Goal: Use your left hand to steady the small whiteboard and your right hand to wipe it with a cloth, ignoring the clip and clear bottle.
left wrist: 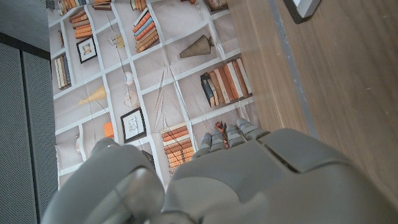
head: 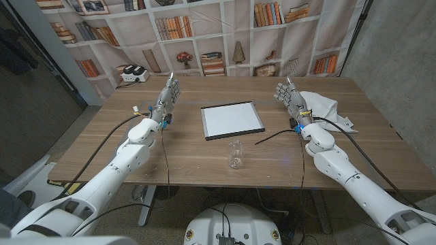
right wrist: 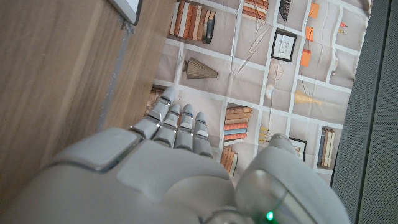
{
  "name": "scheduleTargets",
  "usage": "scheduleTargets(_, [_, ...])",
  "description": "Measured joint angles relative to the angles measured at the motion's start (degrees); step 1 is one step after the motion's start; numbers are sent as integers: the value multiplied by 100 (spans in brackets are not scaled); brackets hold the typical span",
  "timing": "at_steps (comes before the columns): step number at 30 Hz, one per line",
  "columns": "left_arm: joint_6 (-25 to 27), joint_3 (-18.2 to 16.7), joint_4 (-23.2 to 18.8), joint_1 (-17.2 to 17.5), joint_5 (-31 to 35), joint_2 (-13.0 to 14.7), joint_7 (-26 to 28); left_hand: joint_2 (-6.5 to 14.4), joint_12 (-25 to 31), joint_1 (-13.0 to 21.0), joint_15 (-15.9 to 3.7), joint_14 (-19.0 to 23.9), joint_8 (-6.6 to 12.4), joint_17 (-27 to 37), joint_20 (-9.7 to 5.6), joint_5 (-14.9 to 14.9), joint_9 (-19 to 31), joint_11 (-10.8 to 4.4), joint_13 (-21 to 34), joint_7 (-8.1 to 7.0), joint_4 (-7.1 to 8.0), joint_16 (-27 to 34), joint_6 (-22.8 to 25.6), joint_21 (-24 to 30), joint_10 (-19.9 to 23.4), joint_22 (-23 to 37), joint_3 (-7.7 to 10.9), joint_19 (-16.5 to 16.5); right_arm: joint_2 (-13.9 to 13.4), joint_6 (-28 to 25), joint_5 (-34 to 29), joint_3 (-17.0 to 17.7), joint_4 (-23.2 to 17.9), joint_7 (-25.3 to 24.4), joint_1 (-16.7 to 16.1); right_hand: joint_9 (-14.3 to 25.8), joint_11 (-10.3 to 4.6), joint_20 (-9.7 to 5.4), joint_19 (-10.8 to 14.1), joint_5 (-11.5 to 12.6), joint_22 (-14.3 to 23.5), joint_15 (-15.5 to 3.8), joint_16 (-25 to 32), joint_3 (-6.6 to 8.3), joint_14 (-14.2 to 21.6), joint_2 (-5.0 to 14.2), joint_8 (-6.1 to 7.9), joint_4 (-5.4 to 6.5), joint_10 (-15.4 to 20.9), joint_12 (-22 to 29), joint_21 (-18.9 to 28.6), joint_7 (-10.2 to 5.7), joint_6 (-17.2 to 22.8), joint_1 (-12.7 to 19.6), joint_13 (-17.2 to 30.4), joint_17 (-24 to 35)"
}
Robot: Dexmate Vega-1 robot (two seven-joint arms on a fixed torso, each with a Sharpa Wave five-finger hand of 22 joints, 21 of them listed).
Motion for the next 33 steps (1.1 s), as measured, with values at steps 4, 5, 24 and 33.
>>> scheduleTargets(4, [27,13,-83,0,-2,23,-35,73,0,-1,1,60,0,0,0,0,0,-14,0,39,0,0,40,0,47,0,0,0,-50,81,-55,35,-47,-21,-34,0,-54,20,62,0,0,-35,22,24,54,-32,19,-24,55,44,-18,-14,76,29,0,0])
scheduleTargets(5, [43,16,-174,24,-9,51,-39,73,0,-1,0,61,0,0,0,0,0,-13,0,48,0,0,49,0,59,-1,0,0,-74,128,-92,50,-55,-24,-42,0,-33,19,62,0,0,-65,22,24,84,-32,33,-24,91,44,-34,-28,89,29,0,0])
scheduleTargets(24, [360,2,-1152,503,179,350,462,201,66,127,-71,297,59,-1,4,43,-1,-73,-1,-3,-45,28,315,63,280,-1,10,209,-499,425,-581,259,-83,-120,-73,-1,-102,30,174,0,-1,-165,22,15,184,16,41,-80,286,89,-68,-120,242,76,0,-1])
scheduleTargets(33, [148,27,-1225,626,298,198,637,254,66,181,-72,418,59,-1,-19,65,-1,-91,-1,-34,-83,28,419,84,379,-2,0,309,-713,470,-901,369,-101,-313,-85,-1,-122,0,205,0,-1,-195,22,30,213,22,81,-95,328,112,-68,-162,283,110,-1,-16])
